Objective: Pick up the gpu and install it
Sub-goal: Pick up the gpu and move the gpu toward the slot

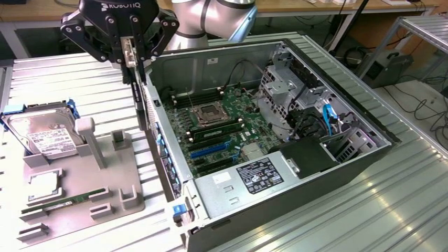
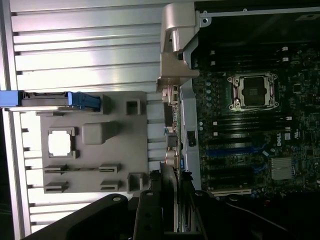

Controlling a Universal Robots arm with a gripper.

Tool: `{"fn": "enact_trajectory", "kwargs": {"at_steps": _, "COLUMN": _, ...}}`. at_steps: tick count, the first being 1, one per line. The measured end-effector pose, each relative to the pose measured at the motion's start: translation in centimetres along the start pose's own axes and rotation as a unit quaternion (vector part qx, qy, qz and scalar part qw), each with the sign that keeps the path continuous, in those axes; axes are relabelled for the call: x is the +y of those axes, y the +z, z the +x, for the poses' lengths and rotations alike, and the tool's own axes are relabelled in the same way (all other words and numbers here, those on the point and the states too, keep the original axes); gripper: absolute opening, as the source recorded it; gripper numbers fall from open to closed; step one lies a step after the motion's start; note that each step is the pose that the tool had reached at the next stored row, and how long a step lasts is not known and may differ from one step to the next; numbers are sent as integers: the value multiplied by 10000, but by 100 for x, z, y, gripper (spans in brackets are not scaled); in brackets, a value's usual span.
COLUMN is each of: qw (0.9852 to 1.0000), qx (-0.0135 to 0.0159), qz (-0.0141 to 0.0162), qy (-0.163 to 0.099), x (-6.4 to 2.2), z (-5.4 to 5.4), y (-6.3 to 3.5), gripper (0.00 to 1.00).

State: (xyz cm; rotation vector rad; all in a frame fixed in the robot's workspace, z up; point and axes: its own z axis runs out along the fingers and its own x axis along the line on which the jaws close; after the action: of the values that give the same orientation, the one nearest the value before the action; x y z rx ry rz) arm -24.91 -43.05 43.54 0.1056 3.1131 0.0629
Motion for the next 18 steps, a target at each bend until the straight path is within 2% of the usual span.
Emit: {"fn": "enact_trajectory", "kwargs": {"at_steps": 18, "qw": 10000, "qx": 0, "qz": 0, "qy": 0, "x": 5, "z": -70, "y": 2, "gripper": 26}}
